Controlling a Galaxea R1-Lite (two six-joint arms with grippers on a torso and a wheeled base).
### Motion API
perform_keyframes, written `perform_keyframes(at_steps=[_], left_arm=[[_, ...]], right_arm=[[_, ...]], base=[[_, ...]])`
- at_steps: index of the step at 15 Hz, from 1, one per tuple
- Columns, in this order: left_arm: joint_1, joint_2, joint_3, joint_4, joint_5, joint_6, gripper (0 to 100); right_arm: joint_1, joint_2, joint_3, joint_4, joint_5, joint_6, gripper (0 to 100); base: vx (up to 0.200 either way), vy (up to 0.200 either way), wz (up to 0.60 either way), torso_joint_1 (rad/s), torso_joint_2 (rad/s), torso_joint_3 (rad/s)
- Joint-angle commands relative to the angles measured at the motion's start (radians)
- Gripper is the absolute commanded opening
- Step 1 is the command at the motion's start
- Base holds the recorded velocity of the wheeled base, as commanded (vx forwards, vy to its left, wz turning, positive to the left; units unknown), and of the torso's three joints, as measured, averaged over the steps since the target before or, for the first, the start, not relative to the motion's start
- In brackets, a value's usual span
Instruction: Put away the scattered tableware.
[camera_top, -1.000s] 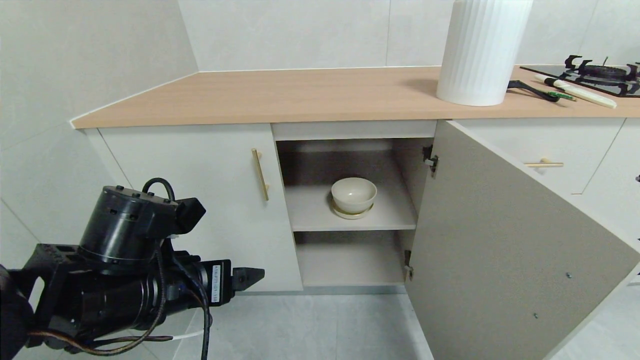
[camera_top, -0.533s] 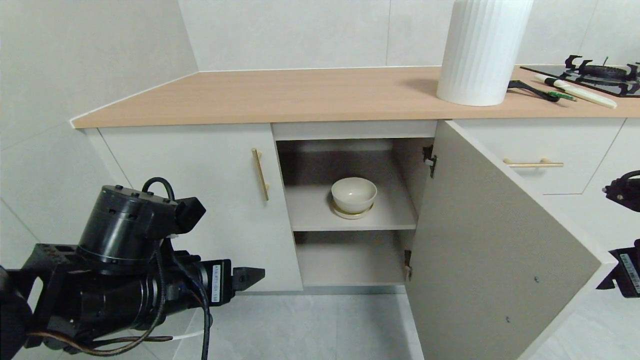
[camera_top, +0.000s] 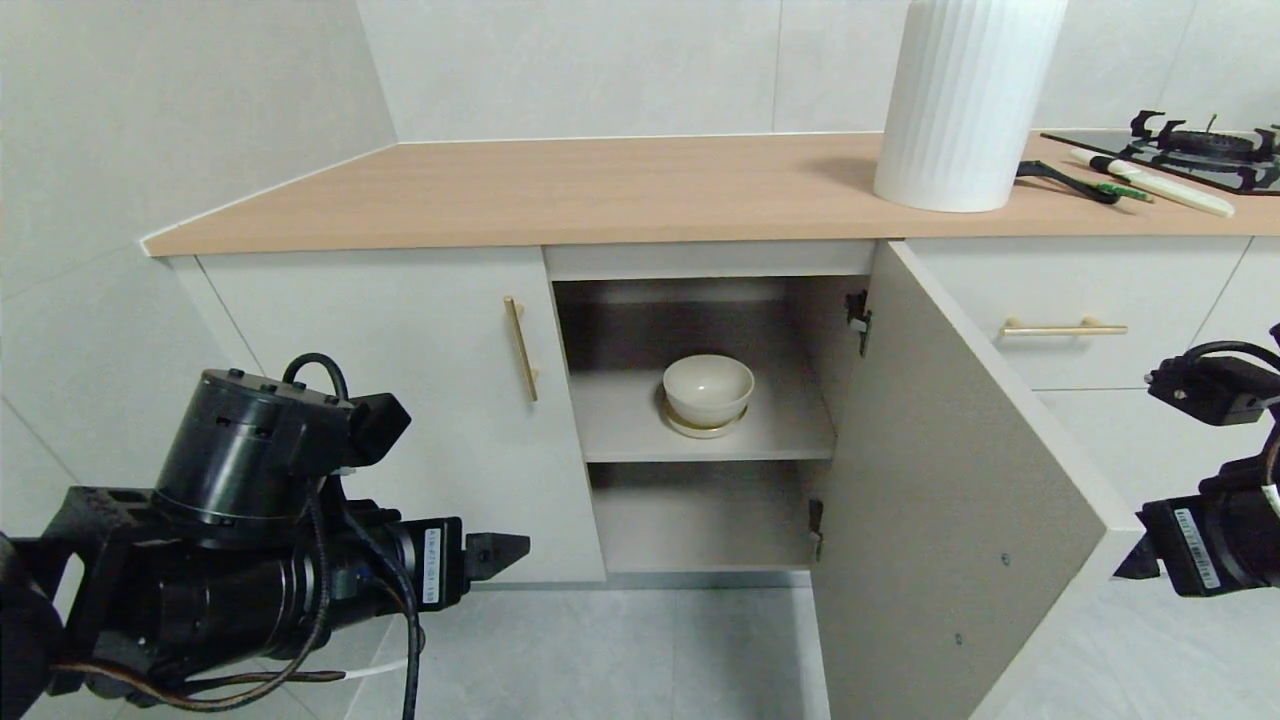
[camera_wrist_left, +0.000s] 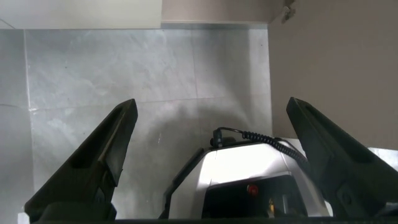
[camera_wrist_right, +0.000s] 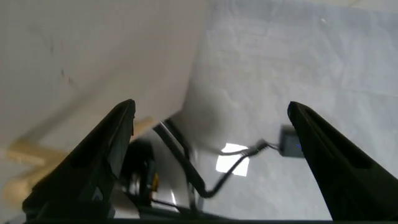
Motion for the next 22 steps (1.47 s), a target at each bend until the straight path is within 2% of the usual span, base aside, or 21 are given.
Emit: perform_keyframes(at_steps=[1,5,13,22], left_arm=[[0.0,0.0,0.0,0.0,-0.001,-0.001,100],[0.0,0.0,0.0,0.0,0.001,-0.001,100],[0.0,-0.002,-0.001,0.0,-0.001,-0.001,100],[0.0,-0.003,-0.001,0.004,0.001,0.001,100]], right_arm=[[0.033,0.029,0.019,-0.027,-0.001,0.027,100],[0.07,0.057,0.022,-0.087,0.002,0.093,100],[0.153,0.189,0.098,-0.394,0.007,0.279,100],[0.133,0.183,0.129,-0.406,0.009,0.271,100]], base=[[0.0,0.0,0.0,0.0,0.0,0.0],[0.0,0.0,0.0,0.0,0.0,0.0],[0.0,0.0,0.0,0.0,0.0,0.0],[0.0,0.0,0.0,0.0,0.0,0.0]])
